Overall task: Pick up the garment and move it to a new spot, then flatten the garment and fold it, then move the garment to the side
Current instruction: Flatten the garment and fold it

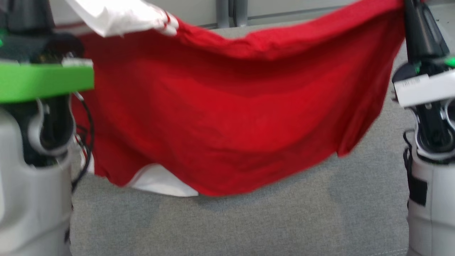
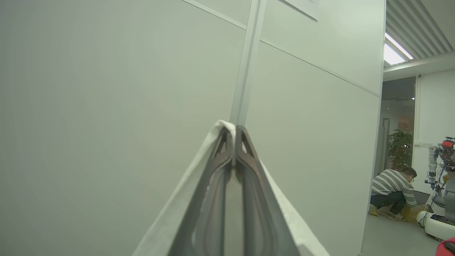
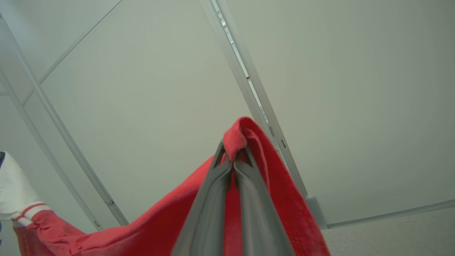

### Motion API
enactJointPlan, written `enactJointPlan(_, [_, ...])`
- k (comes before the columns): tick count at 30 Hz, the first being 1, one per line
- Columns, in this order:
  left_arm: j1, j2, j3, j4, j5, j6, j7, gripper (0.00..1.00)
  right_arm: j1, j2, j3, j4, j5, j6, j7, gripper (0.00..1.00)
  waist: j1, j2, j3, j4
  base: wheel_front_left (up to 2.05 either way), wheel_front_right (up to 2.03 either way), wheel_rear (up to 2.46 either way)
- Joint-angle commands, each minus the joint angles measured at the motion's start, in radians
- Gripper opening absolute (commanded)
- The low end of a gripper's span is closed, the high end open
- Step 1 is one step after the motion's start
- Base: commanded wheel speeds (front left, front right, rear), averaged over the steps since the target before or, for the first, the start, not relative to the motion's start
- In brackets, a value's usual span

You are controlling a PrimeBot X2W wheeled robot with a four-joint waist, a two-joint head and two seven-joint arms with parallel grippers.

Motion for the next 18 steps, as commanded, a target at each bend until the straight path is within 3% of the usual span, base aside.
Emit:
enactJointPlan(1, [-0.105, 0.023, 0.012, 0.072, 0.017, -0.013, -0.004, 0.0, -0.105, -0.001, 0.02, 0.065, -0.014, 0.001, -0.005, 0.0, 0.0, 0.0059, 0.101, -0.001, 0.0, 0.0, 0.0])
enactJointPlan(6, [-0.436, 0.057, 0.027, 0.346, 0.079, -0.016, -0.036, 0.0, -0.461, -0.002, 0.06, 0.342, -0.068, 0.001, -0.089, 0.0, 0.0, 0.0059, 0.158, -0.008, 0.0, 0.0, 0.0])
enactJointPlan(10, [-0.719, 0.073, -0.005, 0.532, 0.174, -0.029, -0.142, 0.0, -0.759, -0.002, 0.064, 0.605, -0.155, 0.001, -0.247, 0.0, 0.0, 0.0059, 0.185, 0.006, 0.0, 0.0, 0.0])
enactJointPlan(14, [-0.82, 0.068, -0.017, 0.621, 0.209, -0.03, -0.221, 0.0, -0.876, 0.0, 0.074, 0.747, -0.193, 0.001, -0.343, 0.0, 0.0, 0.0059, 0.222, 0.027, 0.0, 0.0, 0.0])
enactJointPlan(18, [-0.772, 0.047, -0.029, 0.659, 0.196, -0.054, -0.249, 0.0, -0.863, -0.001, 0.094, 0.835, -0.211, 0.001, -0.386, 0.0, 0.0, 0.0059, 0.257, 0.046, 0.0, 0.0, 0.0])
